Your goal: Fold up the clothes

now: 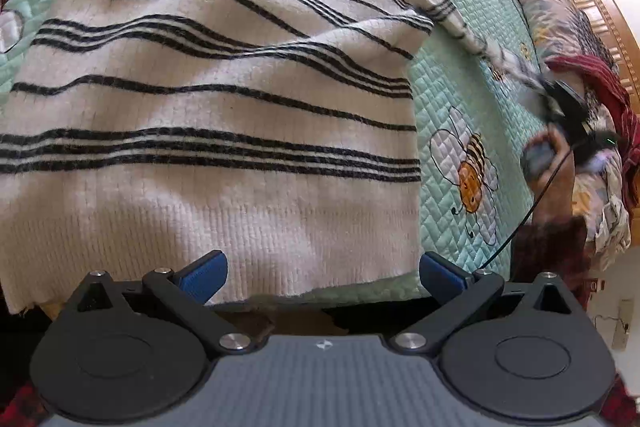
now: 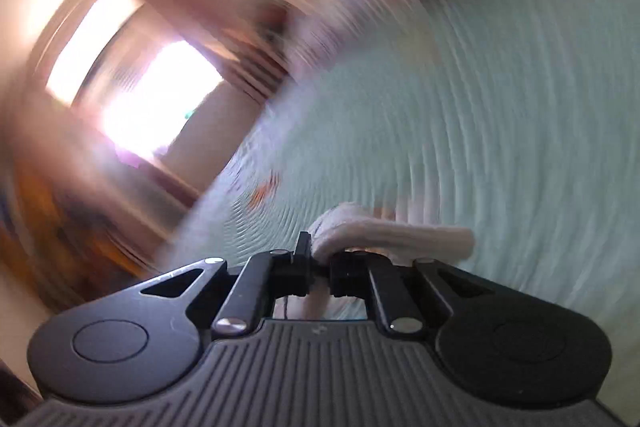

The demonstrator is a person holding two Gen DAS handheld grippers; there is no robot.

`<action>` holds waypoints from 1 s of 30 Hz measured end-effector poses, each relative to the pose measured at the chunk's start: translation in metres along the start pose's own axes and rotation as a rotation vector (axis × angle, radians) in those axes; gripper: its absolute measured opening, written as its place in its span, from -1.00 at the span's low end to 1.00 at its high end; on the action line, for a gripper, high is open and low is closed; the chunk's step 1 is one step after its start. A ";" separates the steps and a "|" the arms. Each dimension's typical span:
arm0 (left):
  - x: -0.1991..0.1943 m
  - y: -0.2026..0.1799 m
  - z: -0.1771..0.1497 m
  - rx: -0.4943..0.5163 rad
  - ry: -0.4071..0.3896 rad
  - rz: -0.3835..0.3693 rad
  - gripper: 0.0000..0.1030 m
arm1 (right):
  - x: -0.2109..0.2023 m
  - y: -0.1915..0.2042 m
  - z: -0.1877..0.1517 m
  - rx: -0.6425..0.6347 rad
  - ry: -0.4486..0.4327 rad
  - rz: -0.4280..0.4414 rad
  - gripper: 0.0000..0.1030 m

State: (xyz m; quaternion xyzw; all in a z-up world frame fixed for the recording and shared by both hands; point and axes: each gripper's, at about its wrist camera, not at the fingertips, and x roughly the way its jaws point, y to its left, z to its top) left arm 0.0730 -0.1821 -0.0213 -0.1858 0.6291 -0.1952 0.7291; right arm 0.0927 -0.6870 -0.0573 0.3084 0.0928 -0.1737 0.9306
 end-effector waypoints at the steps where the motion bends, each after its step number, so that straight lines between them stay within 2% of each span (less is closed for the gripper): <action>1: -0.001 0.002 0.000 -0.008 -0.003 0.003 0.98 | -0.016 0.015 0.001 -0.180 -0.062 -0.021 -0.77; 2: -0.001 0.003 -0.001 -0.010 -0.003 0.004 0.98 | -0.026 0.018 -0.004 -0.251 -0.076 -0.036 -0.58; 3: 0.001 0.003 -0.001 -0.008 0.002 0.007 0.98 | -0.031 0.013 -0.008 -0.263 -0.050 -0.069 -0.39; 4: 0.002 0.003 -0.002 -0.007 0.009 0.011 0.98 | -0.037 0.006 -0.012 -0.262 -0.020 -0.100 -0.04; 5: 0.004 0.003 -0.003 -0.005 0.017 0.011 0.98 | -0.042 -0.009 -0.016 -0.222 0.018 -0.126 0.03; 7: 0.009 0.000 -0.004 0.002 0.037 0.011 0.98 | -0.053 -0.038 -0.025 -0.142 0.093 -0.179 0.05; 8: 0.011 -0.001 -0.005 0.009 0.043 0.011 0.98 | -0.059 -0.053 -0.028 -0.087 0.127 -0.194 0.16; 9: 0.013 -0.003 -0.005 0.014 0.047 0.011 0.98 | -0.068 -0.073 -0.031 0.017 0.141 -0.172 0.22; 12: 0.018 -0.009 -0.004 0.021 0.058 0.009 0.98 | -0.101 -0.122 -0.032 0.340 0.105 -0.088 0.25; 14: 0.021 -0.013 -0.003 0.024 0.066 0.011 0.98 | -0.105 -0.146 -0.027 0.503 0.088 -0.027 0.40; 15: 0.023 -0.016 -0.003 0.026 0.070 0.011 0.98 | -0.100 -0.155 -0.025 0.559 0.103 0.012 0.41; 17: 0.026 -0.020 -0.002 0.029 0.077 0.013 0.98 | -0.088 -0.158 -0.021 0.570 0.147 0.031 0.41; 22: 0.035 -0.028 -0.001 0.034 0.104 0.020 0.98 | -0.047 -0.137 -0.011 0.428 0.345 0.044 0.42; 28: 0.040 -0.036 0.000 0.042 0.114 0.031 0.98 | -0.014 -0.132 -0.008 0.376 0.434 0.140 0.41; 30: 0.040 -0.037 0.000 0.046 0.114 0.032 0.98 | -0.005 -0.130 -0.006 0.346 0.448 0.168 0.26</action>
